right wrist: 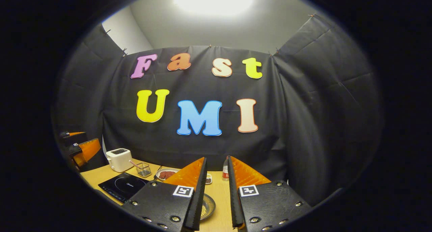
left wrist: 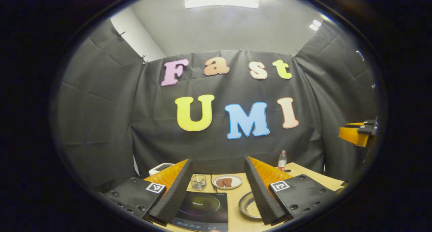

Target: First push the handle of the pot to place it horizontally, then grasp the pot with both hands and set it on the induction cooktop.

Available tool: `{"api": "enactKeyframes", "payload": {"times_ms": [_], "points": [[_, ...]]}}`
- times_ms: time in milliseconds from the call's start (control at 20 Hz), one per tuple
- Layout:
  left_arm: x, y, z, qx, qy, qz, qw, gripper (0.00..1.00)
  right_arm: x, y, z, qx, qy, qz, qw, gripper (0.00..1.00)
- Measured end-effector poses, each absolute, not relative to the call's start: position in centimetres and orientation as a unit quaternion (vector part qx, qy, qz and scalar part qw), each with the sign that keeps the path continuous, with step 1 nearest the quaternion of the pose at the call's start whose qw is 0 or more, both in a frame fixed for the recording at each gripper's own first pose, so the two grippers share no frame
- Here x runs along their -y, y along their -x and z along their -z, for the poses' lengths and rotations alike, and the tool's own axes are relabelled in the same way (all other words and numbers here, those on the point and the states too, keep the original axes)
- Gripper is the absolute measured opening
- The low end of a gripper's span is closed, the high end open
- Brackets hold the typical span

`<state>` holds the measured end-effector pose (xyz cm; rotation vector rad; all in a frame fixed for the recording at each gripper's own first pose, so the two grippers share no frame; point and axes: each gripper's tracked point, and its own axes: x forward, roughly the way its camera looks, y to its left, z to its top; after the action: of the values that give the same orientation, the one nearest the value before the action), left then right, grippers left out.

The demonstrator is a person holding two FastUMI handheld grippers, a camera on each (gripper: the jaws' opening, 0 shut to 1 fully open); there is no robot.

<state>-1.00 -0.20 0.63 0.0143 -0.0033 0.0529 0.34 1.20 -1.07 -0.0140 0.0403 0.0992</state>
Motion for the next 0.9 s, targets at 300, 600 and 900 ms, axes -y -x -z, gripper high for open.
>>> {"api": "enactKeyframes", "payload": {"times_ms": [300, 600, 900], "points": [[0.9, 1.3, -0.7, 0.001, -0.009, -0.032, 0.999, 1.0, -0.2, -0.5, 0.9, -0.005, 0.002, -0.046, 0.999, 0.08], [1.4, 2.7, -1.3, 0.004, -0.016, -0.051, 0.999, 0.98, -1.7, -0.4, 2.7, -0.025, 0.004, -0.101, 0.995, 0.01], [-0.1, 5.4, -0.3, -0.009, -0.041, -0.098, 0.994, 0.9, -5.2, -0.3, 6.1, -0.07, -0.016, -0.176, 0.982, 0.01]]}}
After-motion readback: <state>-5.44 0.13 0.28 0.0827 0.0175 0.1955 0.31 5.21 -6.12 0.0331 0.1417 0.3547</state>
